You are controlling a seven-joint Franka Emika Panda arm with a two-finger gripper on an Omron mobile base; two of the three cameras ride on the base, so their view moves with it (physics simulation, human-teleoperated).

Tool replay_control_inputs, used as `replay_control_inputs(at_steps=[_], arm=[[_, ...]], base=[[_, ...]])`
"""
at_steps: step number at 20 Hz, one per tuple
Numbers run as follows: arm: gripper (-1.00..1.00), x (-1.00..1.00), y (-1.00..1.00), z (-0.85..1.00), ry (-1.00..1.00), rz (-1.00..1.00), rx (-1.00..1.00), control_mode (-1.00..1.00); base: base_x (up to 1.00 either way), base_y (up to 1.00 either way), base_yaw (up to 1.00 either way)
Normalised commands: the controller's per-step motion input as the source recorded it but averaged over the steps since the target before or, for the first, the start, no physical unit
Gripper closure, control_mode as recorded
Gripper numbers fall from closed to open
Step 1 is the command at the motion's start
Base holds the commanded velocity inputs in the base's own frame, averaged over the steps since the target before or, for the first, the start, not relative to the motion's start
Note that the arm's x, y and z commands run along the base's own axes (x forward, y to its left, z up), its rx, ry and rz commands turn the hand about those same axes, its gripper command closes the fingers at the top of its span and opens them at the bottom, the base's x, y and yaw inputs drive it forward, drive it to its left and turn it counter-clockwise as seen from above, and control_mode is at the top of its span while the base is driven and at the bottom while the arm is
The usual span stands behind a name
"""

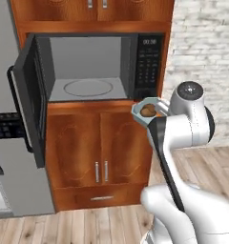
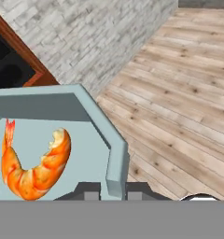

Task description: Place the tupperware containing the shrimp and potato meal in the microwave. Close the microwave door and press the start button to reheat the meal.

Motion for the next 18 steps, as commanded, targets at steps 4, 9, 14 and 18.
replay_control_inputs(at_steps=[4, 9, 14, 18], arm=[[1.00, 0.00, 0.00, 0.00, 0.00, 0.00, 0.00, 1.00], [1.00, 0.00, 0.00, 0.00, 0.00, 0.00, 0.00, 1.00], [1.00, 0.00, 0.00, 0.00, 0.00, 0.00, 0.00, 1.00], [1.00, 0.00, 0.00, 0.00, 0.00, 0.00, 0.00, 1.00]], base=[[0.75, 0.28, 0.35], [0.76, 0.08, 0.08], [0.63, 0.39, 0.00], [0.49, 0.63, 0.00]])
